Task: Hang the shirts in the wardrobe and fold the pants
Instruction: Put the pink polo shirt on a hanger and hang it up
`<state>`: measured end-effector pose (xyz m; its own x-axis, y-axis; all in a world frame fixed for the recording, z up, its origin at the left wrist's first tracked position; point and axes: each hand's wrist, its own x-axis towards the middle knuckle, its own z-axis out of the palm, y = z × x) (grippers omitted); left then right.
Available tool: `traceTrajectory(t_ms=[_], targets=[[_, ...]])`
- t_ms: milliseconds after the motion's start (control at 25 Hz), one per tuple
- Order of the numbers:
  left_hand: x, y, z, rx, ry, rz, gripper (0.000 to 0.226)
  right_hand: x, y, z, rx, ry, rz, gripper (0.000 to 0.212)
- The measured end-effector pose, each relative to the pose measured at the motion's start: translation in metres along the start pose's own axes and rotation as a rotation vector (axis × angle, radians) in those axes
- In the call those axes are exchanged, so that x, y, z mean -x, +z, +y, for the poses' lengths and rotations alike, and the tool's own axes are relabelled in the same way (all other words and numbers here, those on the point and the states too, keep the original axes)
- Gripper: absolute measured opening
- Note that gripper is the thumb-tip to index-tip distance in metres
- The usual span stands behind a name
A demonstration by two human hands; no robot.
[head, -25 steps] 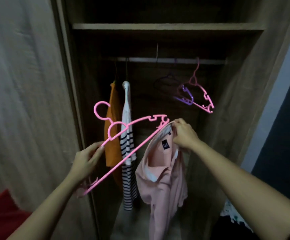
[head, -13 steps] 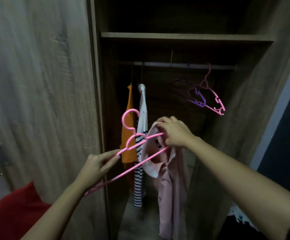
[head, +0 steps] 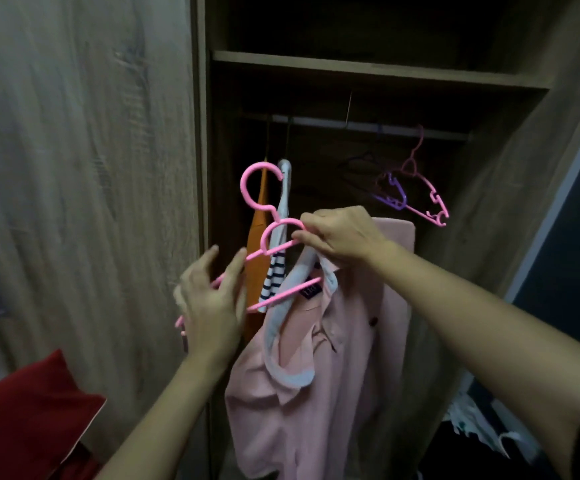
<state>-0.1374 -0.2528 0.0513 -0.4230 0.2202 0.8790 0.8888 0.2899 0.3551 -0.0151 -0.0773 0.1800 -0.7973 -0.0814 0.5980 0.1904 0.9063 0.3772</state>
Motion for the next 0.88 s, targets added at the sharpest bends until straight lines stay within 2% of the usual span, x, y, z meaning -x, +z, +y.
traceTrajectory(t_ms=[80,160,200,240,320,400,440,560,680,800,880], targets=[[0.035,0.006,0.015,0.102,0.006,-0.016,0.032,-0.003,-0.008,0.001,-0.029,0.059,0.075,0.040],[0.073,0.020,0.019,-0.001,-0.064,-0.314,0.034,-0.006,-0.019,0.002,-0.050,0.086,0.128,0.039],[0.079,0.028,0.016,-0.030,-0.170,-0.507,0.042,-0.005,-0.025,0.003,-0.060,0.084,0.133,0.038],[0.077,0.032,0.011,0.030,-0.284,-0.683,0.053,-0.003,-0.029,0.005,-0.077,0.080,0.128,0.037],[0.058,0.031,-0.006,0.386,-0.409,-0.832,0.062,0.010,-0.031,0.013,-0.103,0.074,0.107,0.035],[0.029,0.018,-0.024,0.740,-0.498,-0.814,0.046,0.031,-0.026,0.026,-0.138,0.101,0.095,0.035],[0.019,0.011,-0.035,0.781,-0.536,-0.804,0.038,0.044,-0.021,0.033,-0.167,0.128,0.096,0.036],[-0.005,-0.004,-0.049,0.674,-0.541,-0.842,0.025,0.078,-0.003,0.049,-0.232,0.227,0.105,0.040],[-0.024,-0.005,-0.047,0.708,-0.544,-0.706,0.026,0.102,0.007,0.055,-0.304,0.282,0.126,0.034],[-0.038,-0.001,-0.041,0.712,-0.618,-0.585,0.030,0.119,0.013,0.066,-0.234,0.232,0.074,0.023],[-0.045,0.002,-0.029,0.572,-0.609,-0.501,0.024,0.123,0.018,0.063,-0.164,0.231,0.042,0.023]])
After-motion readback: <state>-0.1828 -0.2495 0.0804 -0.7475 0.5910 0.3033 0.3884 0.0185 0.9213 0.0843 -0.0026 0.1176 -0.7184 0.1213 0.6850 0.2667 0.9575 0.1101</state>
